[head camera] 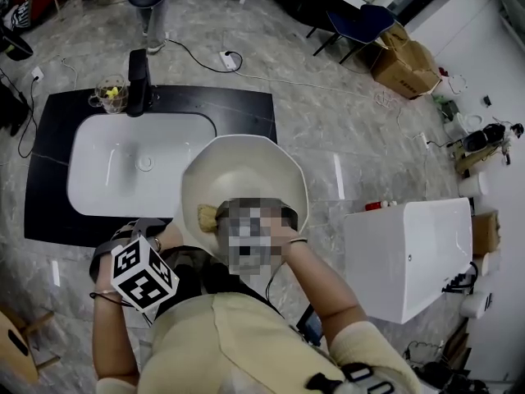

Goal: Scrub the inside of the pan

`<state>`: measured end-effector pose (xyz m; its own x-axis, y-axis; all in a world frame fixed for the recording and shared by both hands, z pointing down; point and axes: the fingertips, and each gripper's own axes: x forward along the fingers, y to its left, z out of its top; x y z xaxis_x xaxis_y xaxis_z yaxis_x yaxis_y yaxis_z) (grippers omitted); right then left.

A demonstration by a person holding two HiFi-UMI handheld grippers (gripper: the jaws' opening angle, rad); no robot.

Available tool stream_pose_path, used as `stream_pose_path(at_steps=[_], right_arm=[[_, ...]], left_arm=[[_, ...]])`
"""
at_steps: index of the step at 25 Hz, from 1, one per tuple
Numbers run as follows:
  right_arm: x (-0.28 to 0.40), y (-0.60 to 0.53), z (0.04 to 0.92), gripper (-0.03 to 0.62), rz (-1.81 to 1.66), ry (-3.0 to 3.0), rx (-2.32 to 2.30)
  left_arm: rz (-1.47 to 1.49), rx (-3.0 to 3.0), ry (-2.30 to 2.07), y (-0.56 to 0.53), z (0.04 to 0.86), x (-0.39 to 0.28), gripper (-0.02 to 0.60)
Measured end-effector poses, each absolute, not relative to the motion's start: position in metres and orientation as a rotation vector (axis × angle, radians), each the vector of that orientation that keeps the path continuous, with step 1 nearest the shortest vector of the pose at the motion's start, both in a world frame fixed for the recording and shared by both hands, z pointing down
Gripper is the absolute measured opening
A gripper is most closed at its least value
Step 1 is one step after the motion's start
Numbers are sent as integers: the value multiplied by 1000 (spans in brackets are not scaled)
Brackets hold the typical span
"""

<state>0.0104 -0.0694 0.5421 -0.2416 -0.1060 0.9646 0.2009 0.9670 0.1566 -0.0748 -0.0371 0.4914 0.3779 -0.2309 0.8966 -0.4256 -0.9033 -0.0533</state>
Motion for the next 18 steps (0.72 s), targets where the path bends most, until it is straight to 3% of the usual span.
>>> stream_pose_path(at_steps=[18], right_arm=[[98, -33, 546, 69, 9, -1538, -276]], left_arm=[[1542, 2448, -593, -38, 492, -74, 210]])
